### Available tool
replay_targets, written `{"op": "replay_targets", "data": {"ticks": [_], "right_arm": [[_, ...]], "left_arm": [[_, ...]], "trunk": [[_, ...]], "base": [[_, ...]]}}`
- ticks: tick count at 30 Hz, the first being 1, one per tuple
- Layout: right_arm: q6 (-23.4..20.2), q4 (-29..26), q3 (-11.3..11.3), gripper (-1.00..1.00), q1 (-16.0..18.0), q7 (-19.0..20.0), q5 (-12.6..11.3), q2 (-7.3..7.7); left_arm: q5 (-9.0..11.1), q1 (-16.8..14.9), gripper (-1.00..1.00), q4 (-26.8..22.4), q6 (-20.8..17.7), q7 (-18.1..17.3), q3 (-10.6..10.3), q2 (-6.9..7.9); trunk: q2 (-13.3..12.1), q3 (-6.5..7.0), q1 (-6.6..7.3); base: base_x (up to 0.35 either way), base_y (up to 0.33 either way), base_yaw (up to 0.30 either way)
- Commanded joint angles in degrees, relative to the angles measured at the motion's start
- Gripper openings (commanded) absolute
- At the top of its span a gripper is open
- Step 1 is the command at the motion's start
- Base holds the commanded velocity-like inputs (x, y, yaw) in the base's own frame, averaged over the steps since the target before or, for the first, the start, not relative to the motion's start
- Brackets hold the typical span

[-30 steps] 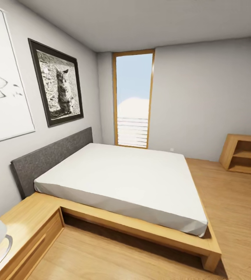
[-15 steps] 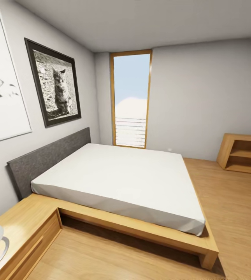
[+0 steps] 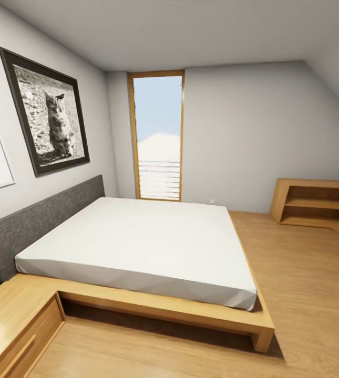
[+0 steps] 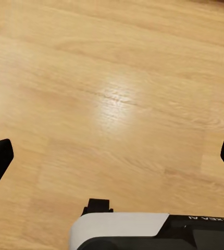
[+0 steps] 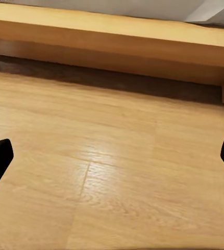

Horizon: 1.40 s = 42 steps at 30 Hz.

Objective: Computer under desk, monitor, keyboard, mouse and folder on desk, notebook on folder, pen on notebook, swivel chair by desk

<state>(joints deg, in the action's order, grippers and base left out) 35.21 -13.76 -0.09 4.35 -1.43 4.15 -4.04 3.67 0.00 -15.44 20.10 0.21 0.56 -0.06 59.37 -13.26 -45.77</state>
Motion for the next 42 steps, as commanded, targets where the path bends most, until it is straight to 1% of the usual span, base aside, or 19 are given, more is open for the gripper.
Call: {"op": "replay_targets", "data": {"ticks": [1,42], "right_arm": [[0.1,0.1,0.0,1.0,0.0,-0.1,0.4,-0.01],[0.5,0.1,0.2,1.0,0.0,-0.1,0.6,0.08]], "left_arm": [[0.4,0.0,1.0,0.0,0.1,0.0,0.0,0.01],[0.4,0.0,1.0,0.0,0.1,0.0,0.0,0.04]], "trunk": [[0.0,-0.03,0.0],[0.0,1.66,0.0]], "base": [[0.0,0.0,-0.248],[0.0,0.0,-0.259]]}}
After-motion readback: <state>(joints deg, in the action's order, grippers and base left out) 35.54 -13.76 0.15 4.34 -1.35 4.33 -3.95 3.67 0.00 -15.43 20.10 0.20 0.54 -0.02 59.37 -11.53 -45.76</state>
